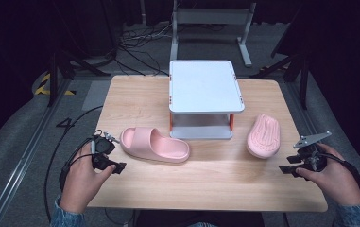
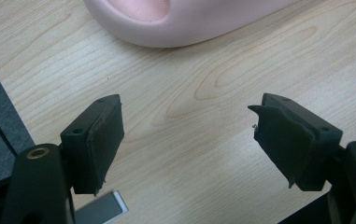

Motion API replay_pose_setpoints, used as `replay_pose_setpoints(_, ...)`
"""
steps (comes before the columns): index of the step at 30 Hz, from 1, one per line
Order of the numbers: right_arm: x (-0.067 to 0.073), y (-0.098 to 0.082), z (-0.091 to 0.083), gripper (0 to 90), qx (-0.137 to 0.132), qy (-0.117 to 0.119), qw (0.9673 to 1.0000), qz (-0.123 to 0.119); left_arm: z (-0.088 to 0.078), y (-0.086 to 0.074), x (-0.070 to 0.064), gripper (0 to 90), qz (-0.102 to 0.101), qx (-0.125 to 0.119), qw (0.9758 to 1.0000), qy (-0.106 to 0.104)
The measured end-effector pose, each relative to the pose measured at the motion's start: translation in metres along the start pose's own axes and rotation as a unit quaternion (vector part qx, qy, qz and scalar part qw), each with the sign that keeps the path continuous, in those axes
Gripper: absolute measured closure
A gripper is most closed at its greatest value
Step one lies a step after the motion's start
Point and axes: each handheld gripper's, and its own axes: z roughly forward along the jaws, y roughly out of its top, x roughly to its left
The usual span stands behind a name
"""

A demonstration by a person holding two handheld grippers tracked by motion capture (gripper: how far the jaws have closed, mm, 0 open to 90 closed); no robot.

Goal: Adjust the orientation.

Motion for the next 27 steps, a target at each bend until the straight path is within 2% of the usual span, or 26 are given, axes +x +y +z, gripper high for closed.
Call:
replay_pose_setpoints(7, 0.012, 0.008, -0.005, 47.2, -0.014, 0.007, 0.9997, -0.020, -0.003, -0.001, 0.000, 24.4, -0.007, -0.009, 0.9999, -0.002)
replay_pose_setpoints(12, 0.014, 0.010, -0.006, 47.2, -0.014, 0.008, 0.9996, -0.022, -0.004, -0.002, 0.000, 24.3, -0.022, -0.018, 0.9996, -0.004)
replay_pose_setpoints(14, 0.014, 0.011, -0.006, 47.2, -0.014, 0.007, 0.9996, -0.022, -0.004, 0.001, -0.001, 24.1, -0.025, -0.027, 0.9992, -0.013)
replay_pose_setpoints(19, 0.013, 0.011, -0.005, 47.0, -0.013, 0.006, 0.9997, -0.018, 0.003, 0.021, -0.001, 24.3, -0.043, -0.048, 0.9974, -0.031)
replay_pose_setpoints(24, 0.011, 0.009, -0.004, 46.9, -0.009, 0.001, 0.9999, -0.014, 0.013, 0.042, 0.000, 23.2, -0.048, -0.047, 0.9969, -0.041)
replay_pose_setpoints(25, 0.011, 0.009, -0.004, 46.9, -0.009, 0.001, 0.9999, -0.014, 0.013, 0.042, 0.000, 23.6, -0.048, -0.047, 0.9969, -0.041)
replay_pose_setpoints(27, 0.011, 0.009, -0.003, 46.9, -0.010, 0.001, 0.9999, -0.013, 0.023, 0.051, 0.005, 28.2, -0.057, -0.048, 0.9966, -0.036)
